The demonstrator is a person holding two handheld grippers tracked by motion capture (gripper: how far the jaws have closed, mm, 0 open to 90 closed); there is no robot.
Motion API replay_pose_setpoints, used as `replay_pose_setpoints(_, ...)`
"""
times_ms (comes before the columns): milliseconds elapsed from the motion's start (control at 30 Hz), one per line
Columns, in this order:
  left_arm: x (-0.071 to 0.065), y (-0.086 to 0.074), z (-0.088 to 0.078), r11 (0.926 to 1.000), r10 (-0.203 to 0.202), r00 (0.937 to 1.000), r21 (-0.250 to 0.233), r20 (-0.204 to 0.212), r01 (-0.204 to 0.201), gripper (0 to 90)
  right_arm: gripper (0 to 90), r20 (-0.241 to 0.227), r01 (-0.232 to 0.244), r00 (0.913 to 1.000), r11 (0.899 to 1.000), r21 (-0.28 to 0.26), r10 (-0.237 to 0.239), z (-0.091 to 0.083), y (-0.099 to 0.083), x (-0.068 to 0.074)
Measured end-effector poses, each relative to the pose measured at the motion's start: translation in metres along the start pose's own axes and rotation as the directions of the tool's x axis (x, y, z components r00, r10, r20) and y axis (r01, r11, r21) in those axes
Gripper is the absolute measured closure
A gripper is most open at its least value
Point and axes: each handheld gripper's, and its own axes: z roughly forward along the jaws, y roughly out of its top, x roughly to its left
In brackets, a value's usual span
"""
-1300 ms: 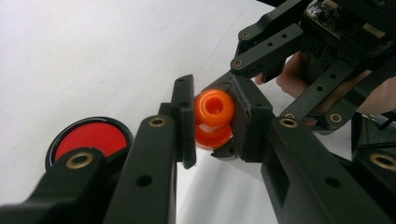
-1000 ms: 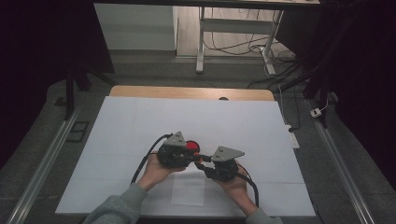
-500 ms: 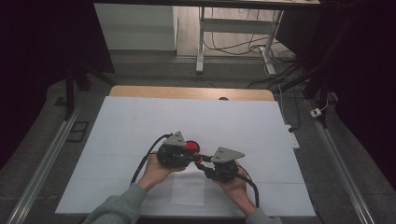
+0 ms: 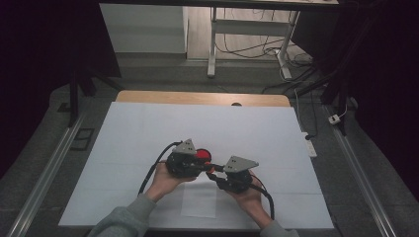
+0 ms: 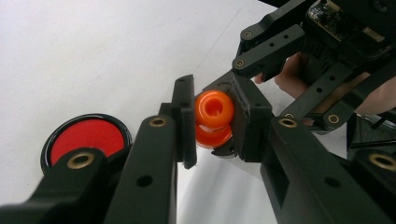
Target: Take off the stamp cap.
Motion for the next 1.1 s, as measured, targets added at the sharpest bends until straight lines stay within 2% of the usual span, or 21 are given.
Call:
replay_pose_setpoints(600,0.000,0.000,-0.001,0.9999,-0.003,1.0000,-0.010,0.008,0.003,72.8,65.0,-0.003,0.030,0.9996,1.000,-0.005,-0.030,-0.002,0.000,0.000)
replay_pose_setpoints(767,0.001,0.000,-0.002,0.9999,-0.004,0.9999,-0.016,0.010,0.005,72.8,65.1,0.010,0.021,0.9997,1.000,-0.015,-0.021,-0.002,0.000,0.001)
replay_pose_setpoints(800,0.000,0.000,-0.004,0.9993,-0.003,0.9995,-0.036,-0.032,0.002,72.8,65.2,0.013,0.019,0.9997,1.000,-0.014,-0.019,-0.002,0.000,0.001)
replay_pose_setpoints(833,0.000,0.000,-0.009,0.9985,0.003,0.9973,-0.054,-0.074,-0.007,72.9,65.1,0.020,0.026,0.9995,1.000,0.016,-0.026,-0.002,0.000,0.000)
replay_pose_setpoints(867,0.006,0.001,-0.020,0.9954,-0.031,0.9981,-0.093,-0.053,0.026,72.9,65.2,0.024,0.041,0.9988,0.998,0.037,-0.042,0.000,-0.003,0.000)
replay_pose_setpoints(900,0.010,0.000,-0.025,0.9948,-0.039,0.9989,-0.096,-0.026,0.036,72.9,65.2,0.029,0.018,0.9994,0.999,0.041,-0.019,0.000,-0.010,-0.002)
replay_pose_setpoints(933,0.011,-0.002,-0.027,0.9962,-0.031,0.9983,-0.083,-0.050,0.026,72.9,65.2,0.027,-0.014,0.9995,1.000,0.007,0.014,-0.002,-0.012,-0.004)
replay_pose_setpoints(967,0.012,-0.003,-0.027,0.9966,-0.030,0.9981,-0.078,-0.055,0.026,72.9,65.2,0.028,-0.009,0.9996,1.000,0.000,0.009,-0.004,-0.009,-0.005)
replay_pose_setpoints(1000,0.013,-0.003,-0.026,0.9960,-0.040,0.9985,-0.082,-0.037,0.037,72.9,65.2,0.038,-0.002,0.9993,1.000,-0.001,0.002,-0.006,-0.005,-0.005)
replay_pose_setpoints(1067,0.010,-0.002,-0.022,0.9968,-0.029,0.9989,-0.075,-0.036,0.026,72.9,65.2,0.033,-0.001,0.9994,1.000,-0.010,0.001,-0.007,-0.002,-0.005)
replay_pose_setpoints(1100,0.009,-0.002,-0.021,0.9974,-0.022,0.9991,-0.069,-0.035,0.019,72.9,65.1,0.036,0.009,0.9993,1.000,0.003,-0.009,-0.007,-0.003,-0.005)
